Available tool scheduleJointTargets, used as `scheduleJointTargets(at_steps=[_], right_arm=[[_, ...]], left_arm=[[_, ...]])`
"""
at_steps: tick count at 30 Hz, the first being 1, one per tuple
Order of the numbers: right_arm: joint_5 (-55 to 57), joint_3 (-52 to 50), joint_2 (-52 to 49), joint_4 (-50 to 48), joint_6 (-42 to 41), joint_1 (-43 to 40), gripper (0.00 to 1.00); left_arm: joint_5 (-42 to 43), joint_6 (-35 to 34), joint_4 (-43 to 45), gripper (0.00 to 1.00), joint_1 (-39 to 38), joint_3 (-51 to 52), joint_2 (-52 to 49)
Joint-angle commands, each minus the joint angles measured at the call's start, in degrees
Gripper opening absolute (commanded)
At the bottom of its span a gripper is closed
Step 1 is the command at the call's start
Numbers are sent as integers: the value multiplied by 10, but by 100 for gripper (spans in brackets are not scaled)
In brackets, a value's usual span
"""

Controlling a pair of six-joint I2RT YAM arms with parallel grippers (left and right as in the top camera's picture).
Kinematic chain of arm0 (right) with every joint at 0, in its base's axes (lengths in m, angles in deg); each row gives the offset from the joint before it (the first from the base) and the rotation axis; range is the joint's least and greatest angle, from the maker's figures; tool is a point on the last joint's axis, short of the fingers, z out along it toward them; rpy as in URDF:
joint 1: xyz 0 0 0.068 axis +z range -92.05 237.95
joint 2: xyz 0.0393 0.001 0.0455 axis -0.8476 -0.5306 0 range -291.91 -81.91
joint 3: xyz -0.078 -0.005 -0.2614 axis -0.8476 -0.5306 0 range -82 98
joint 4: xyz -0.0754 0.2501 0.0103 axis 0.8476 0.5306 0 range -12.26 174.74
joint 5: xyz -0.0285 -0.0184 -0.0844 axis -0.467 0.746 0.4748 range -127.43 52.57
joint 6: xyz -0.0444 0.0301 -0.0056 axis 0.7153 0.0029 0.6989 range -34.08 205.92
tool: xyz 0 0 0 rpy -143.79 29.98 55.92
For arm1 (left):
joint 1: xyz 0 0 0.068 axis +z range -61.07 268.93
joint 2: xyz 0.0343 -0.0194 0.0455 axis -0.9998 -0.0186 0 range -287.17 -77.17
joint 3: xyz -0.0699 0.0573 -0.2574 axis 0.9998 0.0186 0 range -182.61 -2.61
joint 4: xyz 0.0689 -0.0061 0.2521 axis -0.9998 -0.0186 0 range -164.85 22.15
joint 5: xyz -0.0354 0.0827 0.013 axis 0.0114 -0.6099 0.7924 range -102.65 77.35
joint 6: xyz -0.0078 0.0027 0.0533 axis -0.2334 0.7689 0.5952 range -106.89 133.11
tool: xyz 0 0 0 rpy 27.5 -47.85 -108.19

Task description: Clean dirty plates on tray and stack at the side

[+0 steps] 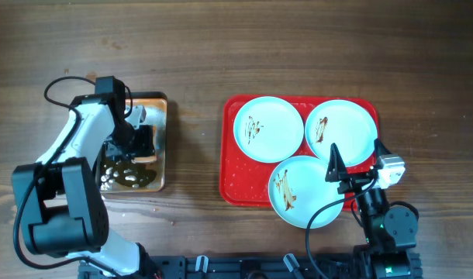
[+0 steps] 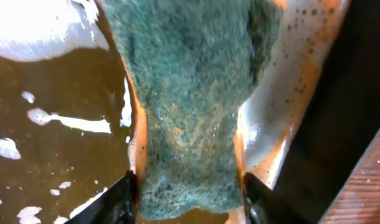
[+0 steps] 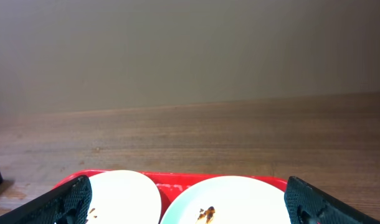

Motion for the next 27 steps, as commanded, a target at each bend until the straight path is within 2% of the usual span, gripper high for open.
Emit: scheduleJointTargets(at_steps=[1,3,4,5,9,10,11,12,13,16,21,25,27], right_arm=[[-9,-1,3,-1,10,2,100],[-9,-1,3,-1,10,2,100],[-9,-1,3,-1,10,2,100],[-9,-1,3,-1,10,2,100],[-9,-1,3,-1,10,2,100],[-9,-1,3,-1,10,2,100],[-9,-1,3,-1,10,2,100],[-9,-1,3,-1,10,2,100],[-9,-1,3,-1,10,2,100],[-9,-1,3,-1,10,2,100],[-9,-1,3,-1,10,2,100],[-9,-1,3,-1,10,2,100],[-9,-1,3,-1,10,2,100]], left_arm=[[7,-2,3,47,3,11,7],[7,-2,3,30,3,11,7],[7,-2,3,24,3,11,7],[7,-4,3,4,3,11,7],[7,-4,3,4,3,11,7],[7,-4,5,8,3,11,7],[7,-10,9,53,3,11,7],[7,-13,12,69,3,11,7],[7,-13,14,73,3,11,7],[7,-12,21,73,3,10,7],[6,-12,60,80,3,6,7],[-4,-12,80,65,3,6,7],[-4,-12,86,41,3,6,7]])
